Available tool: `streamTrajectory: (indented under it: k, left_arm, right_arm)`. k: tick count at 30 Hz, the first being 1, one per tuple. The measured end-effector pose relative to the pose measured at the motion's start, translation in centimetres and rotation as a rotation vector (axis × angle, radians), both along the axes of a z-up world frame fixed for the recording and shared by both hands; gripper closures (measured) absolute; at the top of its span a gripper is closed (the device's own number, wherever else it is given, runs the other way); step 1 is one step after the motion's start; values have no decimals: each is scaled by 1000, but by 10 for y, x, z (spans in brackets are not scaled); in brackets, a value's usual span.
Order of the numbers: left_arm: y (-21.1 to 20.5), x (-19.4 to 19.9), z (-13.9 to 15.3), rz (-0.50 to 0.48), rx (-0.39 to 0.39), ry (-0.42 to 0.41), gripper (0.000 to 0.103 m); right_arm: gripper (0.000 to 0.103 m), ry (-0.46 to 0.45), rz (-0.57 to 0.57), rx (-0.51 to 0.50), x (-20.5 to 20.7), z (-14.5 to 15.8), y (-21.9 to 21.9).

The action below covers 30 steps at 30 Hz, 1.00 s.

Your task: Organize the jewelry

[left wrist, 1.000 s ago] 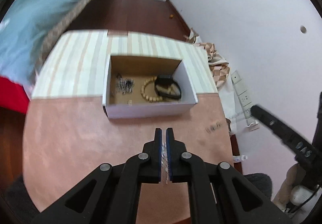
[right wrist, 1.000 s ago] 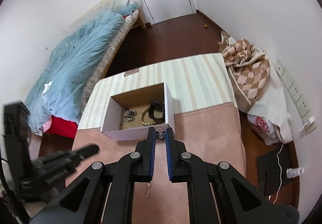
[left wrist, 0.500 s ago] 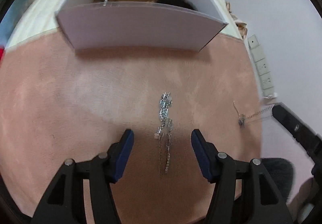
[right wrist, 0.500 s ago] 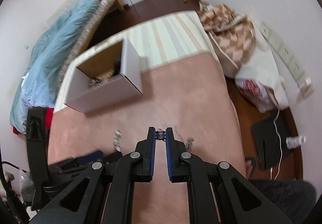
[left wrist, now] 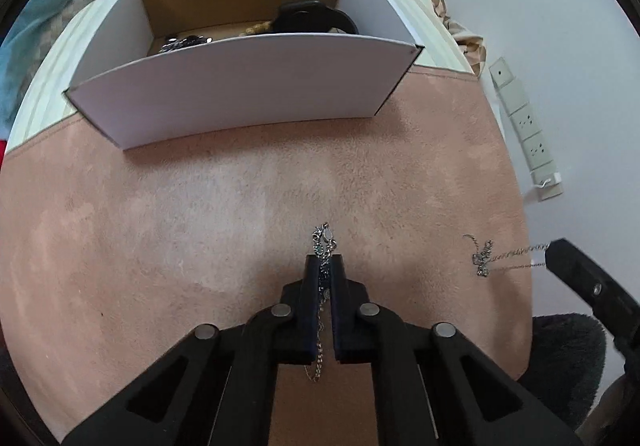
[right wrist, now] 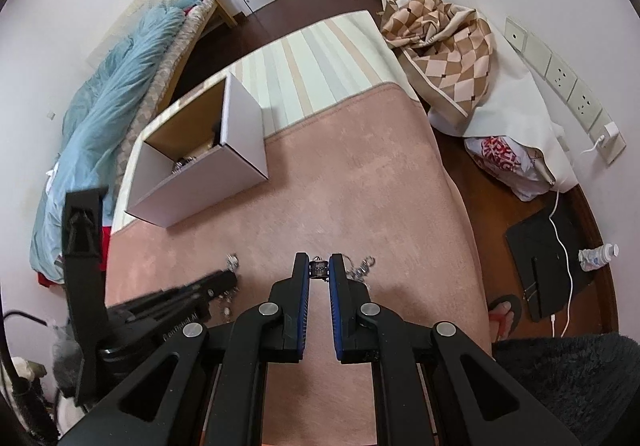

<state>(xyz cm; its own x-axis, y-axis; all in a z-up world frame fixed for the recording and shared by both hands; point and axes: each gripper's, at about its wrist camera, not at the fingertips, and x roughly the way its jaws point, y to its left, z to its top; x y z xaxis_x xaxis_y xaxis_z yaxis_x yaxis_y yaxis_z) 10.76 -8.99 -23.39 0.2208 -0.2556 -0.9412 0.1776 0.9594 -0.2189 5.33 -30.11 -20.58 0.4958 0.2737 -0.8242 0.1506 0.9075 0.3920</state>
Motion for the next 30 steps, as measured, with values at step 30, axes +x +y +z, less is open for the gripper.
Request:
streamTrajectory:
  k: [30]
  left_arm:
    - [-30,43,-6,-168,157,224,96]
  right_arm:
    - [93,-45,-15,40,19,30,-7]
